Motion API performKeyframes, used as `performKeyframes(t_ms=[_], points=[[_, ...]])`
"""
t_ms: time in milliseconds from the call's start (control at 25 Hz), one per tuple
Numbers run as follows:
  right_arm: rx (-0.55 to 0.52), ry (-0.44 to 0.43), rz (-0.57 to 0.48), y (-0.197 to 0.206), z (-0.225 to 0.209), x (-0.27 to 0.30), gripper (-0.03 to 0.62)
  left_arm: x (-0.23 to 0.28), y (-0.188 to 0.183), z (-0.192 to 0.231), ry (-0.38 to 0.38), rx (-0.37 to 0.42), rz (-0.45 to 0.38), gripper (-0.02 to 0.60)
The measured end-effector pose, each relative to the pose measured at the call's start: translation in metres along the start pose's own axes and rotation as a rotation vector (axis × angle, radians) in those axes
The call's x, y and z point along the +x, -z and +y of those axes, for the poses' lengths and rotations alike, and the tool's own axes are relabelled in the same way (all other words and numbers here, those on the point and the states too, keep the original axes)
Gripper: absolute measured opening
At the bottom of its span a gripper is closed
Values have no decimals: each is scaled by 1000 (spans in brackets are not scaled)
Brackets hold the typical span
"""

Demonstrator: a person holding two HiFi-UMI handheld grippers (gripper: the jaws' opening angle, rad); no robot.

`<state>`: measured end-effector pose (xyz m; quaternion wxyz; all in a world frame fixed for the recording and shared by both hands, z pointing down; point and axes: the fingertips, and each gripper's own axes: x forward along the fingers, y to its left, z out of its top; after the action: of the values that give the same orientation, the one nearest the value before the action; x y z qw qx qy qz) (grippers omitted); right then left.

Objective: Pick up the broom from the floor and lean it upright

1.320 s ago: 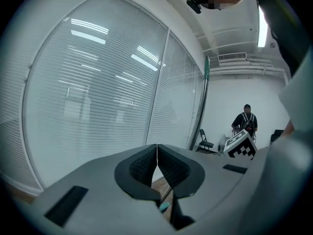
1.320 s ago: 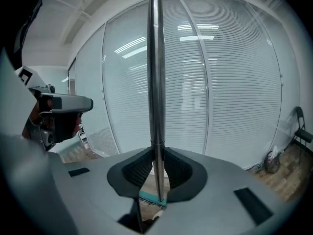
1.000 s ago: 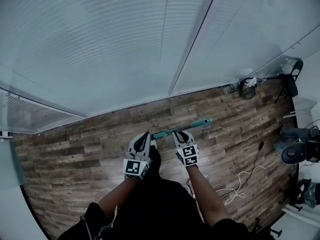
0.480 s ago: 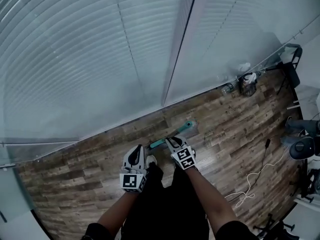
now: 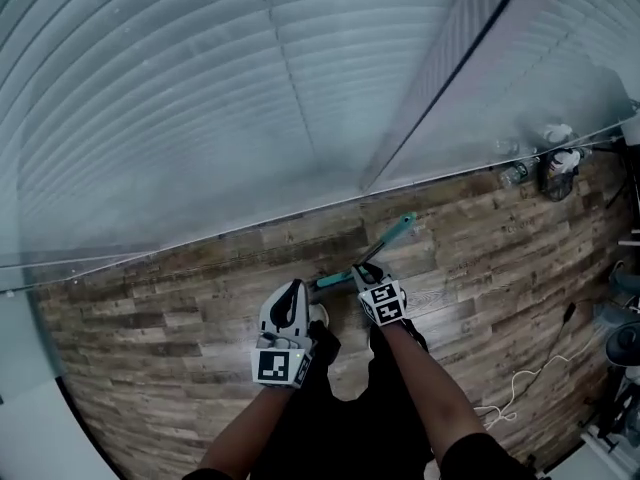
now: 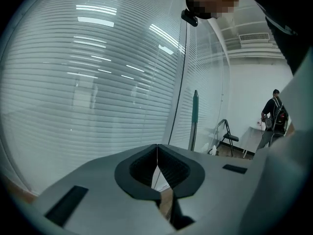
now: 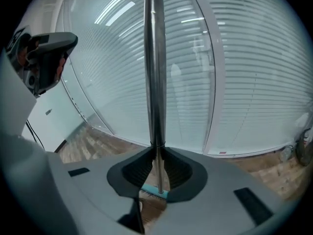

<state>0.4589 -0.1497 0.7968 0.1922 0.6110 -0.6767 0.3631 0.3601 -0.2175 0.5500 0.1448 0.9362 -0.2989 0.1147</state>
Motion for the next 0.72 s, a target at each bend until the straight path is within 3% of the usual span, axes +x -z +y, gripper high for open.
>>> performKeyframes(t_ms=[200,360,720], points=[[-96,-27,70,35,-20,69,83,22,31,30,-46,28,-24,18],[-210,-36,82,31,-37,103,83,27,50,50,-103,15,-21,18],[-68,38,-13,7,-102,123,84,30,76,65,-148,14,8,18]])
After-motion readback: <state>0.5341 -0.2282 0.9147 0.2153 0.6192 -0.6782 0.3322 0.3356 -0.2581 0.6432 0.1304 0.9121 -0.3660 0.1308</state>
